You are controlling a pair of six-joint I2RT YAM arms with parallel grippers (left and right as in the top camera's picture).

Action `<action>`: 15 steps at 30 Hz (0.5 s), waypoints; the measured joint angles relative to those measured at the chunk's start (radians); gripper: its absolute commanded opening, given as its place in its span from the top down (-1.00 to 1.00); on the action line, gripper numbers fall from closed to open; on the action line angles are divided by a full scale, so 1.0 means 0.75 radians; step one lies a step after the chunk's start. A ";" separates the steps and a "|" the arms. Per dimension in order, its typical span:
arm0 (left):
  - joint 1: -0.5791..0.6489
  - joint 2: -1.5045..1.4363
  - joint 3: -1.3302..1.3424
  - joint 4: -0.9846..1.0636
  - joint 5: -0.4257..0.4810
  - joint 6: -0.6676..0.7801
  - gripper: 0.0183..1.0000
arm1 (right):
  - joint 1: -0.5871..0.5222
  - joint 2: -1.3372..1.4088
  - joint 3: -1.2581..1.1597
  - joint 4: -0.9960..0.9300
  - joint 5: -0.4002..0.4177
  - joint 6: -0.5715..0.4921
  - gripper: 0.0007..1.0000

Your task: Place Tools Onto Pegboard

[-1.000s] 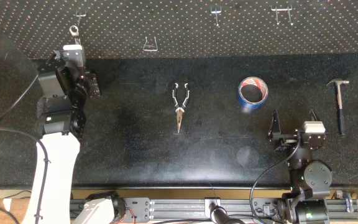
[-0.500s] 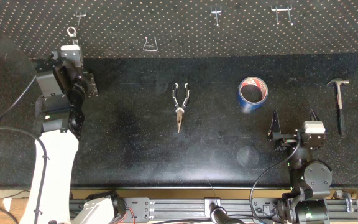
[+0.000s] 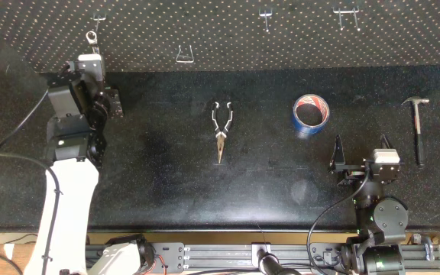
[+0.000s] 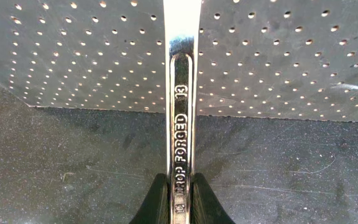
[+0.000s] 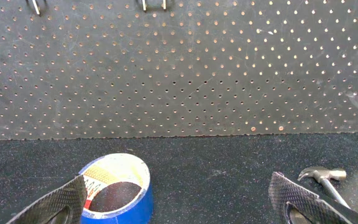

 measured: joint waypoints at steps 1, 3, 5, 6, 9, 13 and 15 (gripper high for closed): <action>0.000 0.009 0.000 0.002 0.000 0.000 0.98 | 0.000 0.000 0.000 0.001 0.000 0.000 -0.92; 0.000 0.025 0.000 0.005 -0.001 0.001 0.98 | 0.000 0.000 0.000 0.001 0.000 0.000 -0.92; 0.000 0.047 0.000 0.024 0.001 0.001 0.98 | 0.000 0.000 0.000 0.000 0.000 0.000 -0.92; -0.001 0.055 0.000 0.034 0.001 0.001 0.98 | 0.000 0.000 0.000 0.000 0.000 0.000 -0.92; 0.000 0.082 0.000 0.068 0.001 0.000 0.98 | 0.000 0.000 0.000 0.001 0.000 0.000 -0.92; 0.000 0.115 0.000 0.113 -0.002 0.000 0.98 | 0.000 0.000 0.000 0.001 0.000 0.000 -0.92; 0.000 0.146 0.000 0.145 -0.002 0.001 0.85 | 0.000 0.000 0.000 0.001 0.000 0.000 -0.92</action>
